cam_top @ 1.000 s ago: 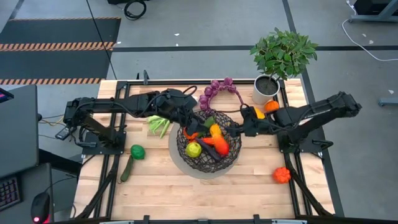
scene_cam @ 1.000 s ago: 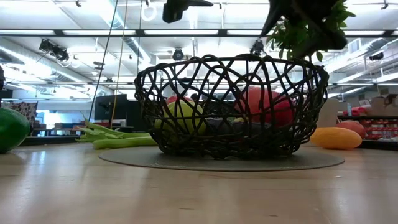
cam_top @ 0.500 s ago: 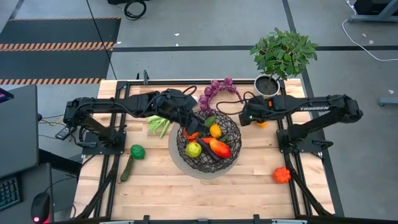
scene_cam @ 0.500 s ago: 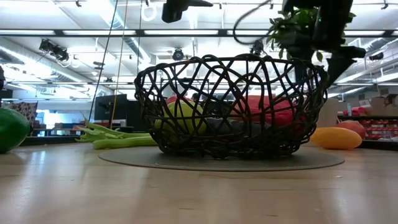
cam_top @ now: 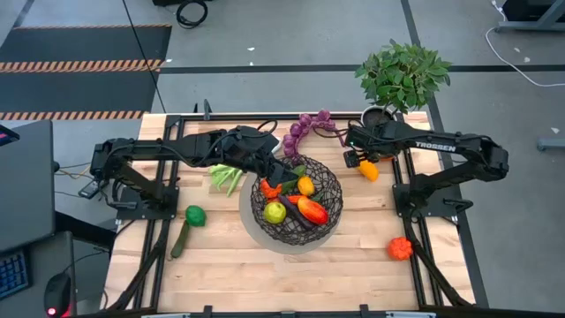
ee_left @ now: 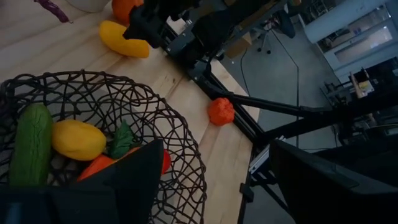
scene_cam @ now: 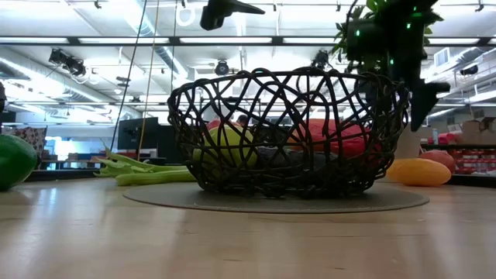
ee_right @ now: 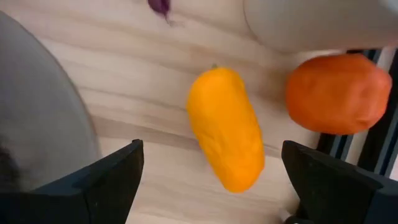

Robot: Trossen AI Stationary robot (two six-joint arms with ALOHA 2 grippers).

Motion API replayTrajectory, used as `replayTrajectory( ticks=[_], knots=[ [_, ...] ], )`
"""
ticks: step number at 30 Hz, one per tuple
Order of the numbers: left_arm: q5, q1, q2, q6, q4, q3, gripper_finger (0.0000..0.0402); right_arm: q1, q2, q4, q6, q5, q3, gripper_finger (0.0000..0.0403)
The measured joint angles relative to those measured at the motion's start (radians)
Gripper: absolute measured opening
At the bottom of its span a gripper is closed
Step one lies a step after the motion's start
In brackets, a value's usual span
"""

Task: Build produce basket
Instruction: Put the yellow mango into the black wire basket

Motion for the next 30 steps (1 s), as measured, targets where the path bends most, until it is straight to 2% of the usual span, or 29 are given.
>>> replayTrajectory(
  ticks=[11,26,30],
  knots=[
    [0.000,0.000,0.000,-0.060,0.000,0.000,0.0297,-0.102,0.016,0.084,-0.194,-0.075,-0.114,0.0384],
    [0.000,0.000,0.000,-0.100,0.000,0.000,0.0297,-0.126,0.016,0.266,-0.296,-0.127,-0.250,0.0383],
    [0.000,0.000,0.000,-0.114,0.000,0.000,0.0297,-0.126,0.016,0.294,-0.296,-0.127,-0.263,0.0371]
  ],
)
